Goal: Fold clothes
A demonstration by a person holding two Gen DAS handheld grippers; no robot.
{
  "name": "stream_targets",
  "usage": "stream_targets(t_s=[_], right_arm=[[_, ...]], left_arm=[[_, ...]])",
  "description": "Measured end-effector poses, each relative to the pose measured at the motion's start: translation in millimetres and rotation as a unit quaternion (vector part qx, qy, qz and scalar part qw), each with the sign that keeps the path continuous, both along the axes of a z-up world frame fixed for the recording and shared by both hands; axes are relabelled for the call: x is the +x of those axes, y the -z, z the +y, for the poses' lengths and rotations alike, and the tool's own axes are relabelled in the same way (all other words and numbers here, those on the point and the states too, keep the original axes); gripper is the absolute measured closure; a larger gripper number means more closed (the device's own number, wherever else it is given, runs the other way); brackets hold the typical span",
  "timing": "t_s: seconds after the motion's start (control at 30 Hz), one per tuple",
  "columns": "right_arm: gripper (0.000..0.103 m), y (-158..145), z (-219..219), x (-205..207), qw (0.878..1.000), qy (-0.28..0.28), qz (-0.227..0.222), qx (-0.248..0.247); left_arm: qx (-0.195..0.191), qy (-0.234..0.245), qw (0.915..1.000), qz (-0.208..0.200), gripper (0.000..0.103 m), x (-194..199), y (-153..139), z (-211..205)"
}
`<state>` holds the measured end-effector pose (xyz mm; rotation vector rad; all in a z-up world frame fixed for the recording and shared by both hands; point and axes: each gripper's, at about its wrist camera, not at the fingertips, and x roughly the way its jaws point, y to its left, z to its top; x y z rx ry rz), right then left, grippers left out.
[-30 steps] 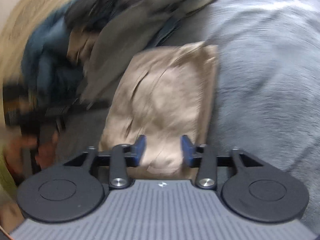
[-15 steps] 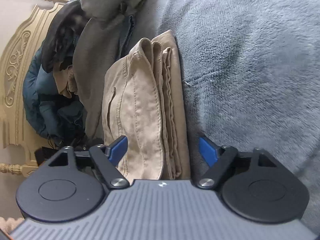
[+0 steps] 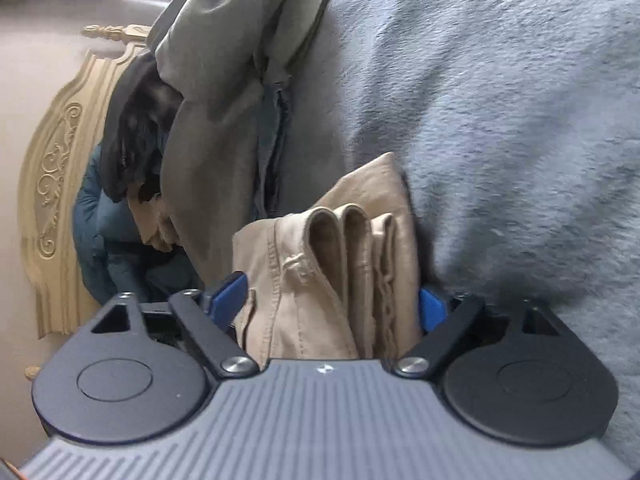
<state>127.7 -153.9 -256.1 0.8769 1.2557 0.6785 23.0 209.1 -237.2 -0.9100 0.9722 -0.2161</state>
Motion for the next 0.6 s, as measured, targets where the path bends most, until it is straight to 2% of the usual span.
stream_targets(t_s=[0.13,0.23,0.3,0.4,0.5,0.53,0.57,0.6], right_arm=[[0.013,-8.4,4.4,-20.4,0.999,-0.046,-0.008,-0.01],[0.013,-6.7,-2.2,-43.0,0.997,-0.07,0.027,0.013],[0.015,-7.5,-1.0,-51.4,0.996,-0.081,0.018,0.009],[0.015,-2.0,5.5,-38.9,0.997,-0.073,0.02,0.019],[0.017,-1.4,16.0,-26.4,0.998,-0.065,0.006,0.026],[0.021,-2.9,19.1,-26.4,0.997,-0.069,-0.003,0.019],[0.036,-4.7,22.1,-26.7,0.997,-0.073,-0.011,0.011],[0.046,-8.4,22.6,-30.8,0.996,-0.082,-0.02,-0.009]], left_arm=[[-0.017,0.014,0.9997,0.01,0.029,-14.5,-3.3,-7.0],[-0.027,0.02,0.9994,0.009,0.029,-22.2,-0.9,-7.2],[-0.03,0.018,0.9993,0.013,0.028,-15.4,4.0,-6.3],[-0.029,0.021,0.9993,0.006,0.025,-1.4,9.1,-10.3],[-0.016,0.021,0.9997,0.002,0.026,-4.4,6.0,-16.3],[-0.014,0.017,0.9997,0.005,0.027,-7.6,2.8,-17.6],[-0.012,0.014,0.9998,0.009,0.03,-10.7,-0.3,-18.8],[-0.01,0.011,0.9998,0.012,0.032,-13.8,-3.6,-20.1]])
